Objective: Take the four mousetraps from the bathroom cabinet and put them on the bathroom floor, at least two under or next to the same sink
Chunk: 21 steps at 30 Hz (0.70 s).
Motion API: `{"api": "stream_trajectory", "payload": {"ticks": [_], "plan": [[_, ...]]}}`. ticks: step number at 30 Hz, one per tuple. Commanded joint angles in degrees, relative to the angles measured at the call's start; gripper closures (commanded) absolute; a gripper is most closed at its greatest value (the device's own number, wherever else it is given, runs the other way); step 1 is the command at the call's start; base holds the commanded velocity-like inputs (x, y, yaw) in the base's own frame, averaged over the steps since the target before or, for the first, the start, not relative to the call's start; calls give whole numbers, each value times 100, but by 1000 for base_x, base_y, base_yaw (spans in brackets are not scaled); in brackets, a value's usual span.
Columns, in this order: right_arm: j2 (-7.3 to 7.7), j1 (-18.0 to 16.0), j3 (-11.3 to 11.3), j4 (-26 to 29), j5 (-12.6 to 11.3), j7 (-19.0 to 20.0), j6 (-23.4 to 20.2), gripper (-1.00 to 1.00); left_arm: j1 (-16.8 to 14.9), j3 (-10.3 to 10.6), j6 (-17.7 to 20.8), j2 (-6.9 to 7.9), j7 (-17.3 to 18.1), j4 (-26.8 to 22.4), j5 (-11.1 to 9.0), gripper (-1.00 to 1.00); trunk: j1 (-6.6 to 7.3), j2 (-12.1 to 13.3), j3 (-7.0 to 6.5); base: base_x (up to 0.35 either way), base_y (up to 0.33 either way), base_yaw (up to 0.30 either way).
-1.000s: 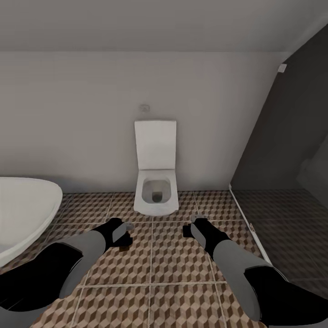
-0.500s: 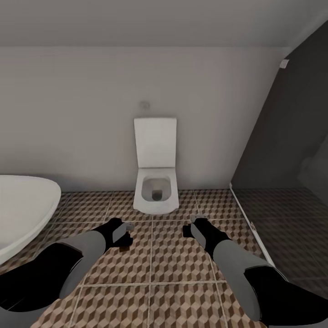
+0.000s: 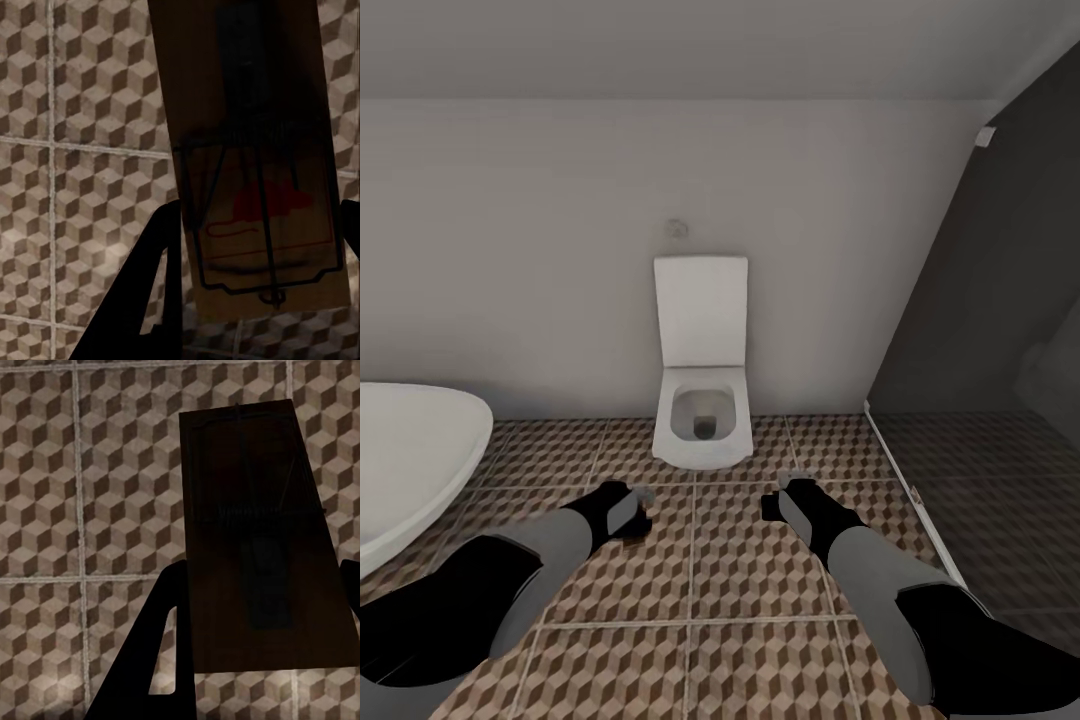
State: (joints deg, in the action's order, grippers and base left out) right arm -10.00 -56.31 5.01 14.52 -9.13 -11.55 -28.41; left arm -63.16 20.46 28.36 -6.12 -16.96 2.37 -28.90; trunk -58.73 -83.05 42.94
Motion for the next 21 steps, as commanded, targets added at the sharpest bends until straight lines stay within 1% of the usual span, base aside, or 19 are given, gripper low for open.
{"api": "stream_trajectory", "payload": {"ticks": [1,4,7,21], "plan": [[0,-2,44,7,-63,-49,-24,100,5,37,-82,-3,-27,12,-47,100,0,-3,5,0,0,0],[0,-2,44,7,-63,-49,-24,100,91,37,-428,-3,-27,17,-46,100,0,-3,5,0,0,0],[0,-2,44,7,-63,-49,-24,100,164,37,-564,-3,-27,16,-46,100,0,-3,5,0,0,0],[0,-2,41,7,-63,-48,-24,100,233,46,-646,-14,-27,10,-37,100,0,-3,5,0,0,0]]}}
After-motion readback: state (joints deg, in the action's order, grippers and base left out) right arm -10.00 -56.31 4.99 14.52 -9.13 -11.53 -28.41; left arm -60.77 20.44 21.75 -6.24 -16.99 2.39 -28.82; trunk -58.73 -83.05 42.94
